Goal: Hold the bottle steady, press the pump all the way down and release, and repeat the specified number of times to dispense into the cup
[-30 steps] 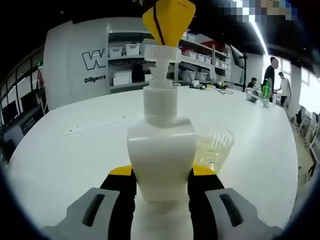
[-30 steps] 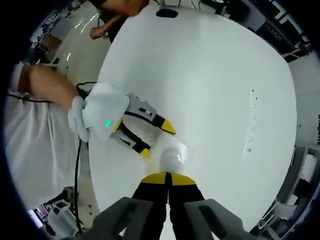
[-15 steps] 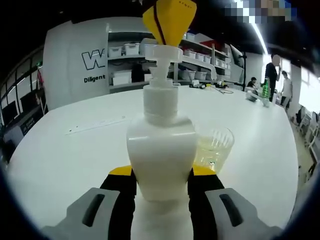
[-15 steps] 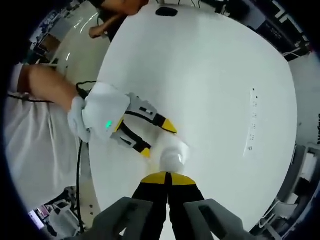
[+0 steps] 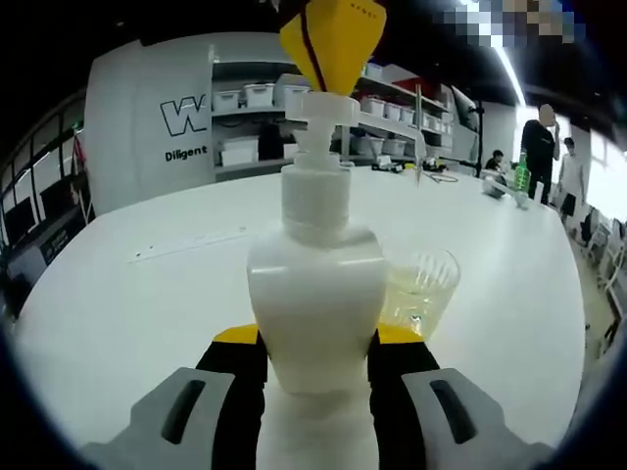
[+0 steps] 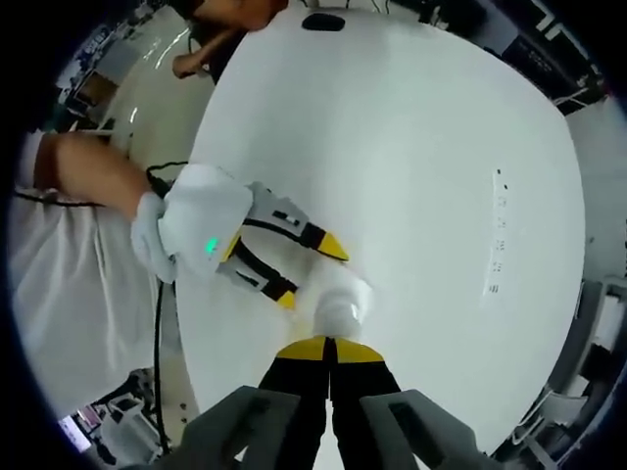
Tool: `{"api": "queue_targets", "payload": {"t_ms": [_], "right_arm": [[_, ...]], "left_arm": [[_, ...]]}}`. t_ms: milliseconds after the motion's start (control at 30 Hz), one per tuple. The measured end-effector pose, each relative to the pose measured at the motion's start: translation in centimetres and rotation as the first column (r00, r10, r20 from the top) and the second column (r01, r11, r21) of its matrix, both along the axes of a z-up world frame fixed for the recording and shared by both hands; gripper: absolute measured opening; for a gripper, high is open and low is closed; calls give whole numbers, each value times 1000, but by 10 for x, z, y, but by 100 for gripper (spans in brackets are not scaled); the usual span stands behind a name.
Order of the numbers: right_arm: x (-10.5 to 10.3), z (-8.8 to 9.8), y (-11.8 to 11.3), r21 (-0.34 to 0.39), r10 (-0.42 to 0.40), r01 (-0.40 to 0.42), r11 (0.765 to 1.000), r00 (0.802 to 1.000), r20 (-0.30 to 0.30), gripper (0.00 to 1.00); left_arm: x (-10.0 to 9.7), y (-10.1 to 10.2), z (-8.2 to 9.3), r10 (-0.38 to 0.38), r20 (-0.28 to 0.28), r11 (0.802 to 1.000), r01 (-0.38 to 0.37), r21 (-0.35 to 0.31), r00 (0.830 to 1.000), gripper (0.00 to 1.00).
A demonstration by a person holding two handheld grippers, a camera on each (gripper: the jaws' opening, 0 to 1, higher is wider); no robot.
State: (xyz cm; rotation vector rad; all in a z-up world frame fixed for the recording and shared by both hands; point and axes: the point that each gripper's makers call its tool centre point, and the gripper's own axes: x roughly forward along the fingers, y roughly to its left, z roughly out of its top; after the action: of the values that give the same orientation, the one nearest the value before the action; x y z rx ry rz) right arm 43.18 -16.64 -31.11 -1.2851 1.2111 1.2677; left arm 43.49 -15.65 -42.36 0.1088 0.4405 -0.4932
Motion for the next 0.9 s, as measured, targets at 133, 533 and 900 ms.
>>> {"api": "queue_targets", "payload": {"t_ms": [133,533,900], "right_arm": [[1,0,-1,-2,-7,7,1000,1000,0,0],[3,-1,3,47,-86,87,995,996,-19,0],[0,4,1,35,-31,31,999,1000,4,0]], "left_arm": [[0,0,0,0,-1,1000,0,-1,1000,38],[0,0,-1,2,-1,1000,-2,-2,1000,39],[0,-1,-1,1,-6,1000,-1,-6,1000,39]]}}
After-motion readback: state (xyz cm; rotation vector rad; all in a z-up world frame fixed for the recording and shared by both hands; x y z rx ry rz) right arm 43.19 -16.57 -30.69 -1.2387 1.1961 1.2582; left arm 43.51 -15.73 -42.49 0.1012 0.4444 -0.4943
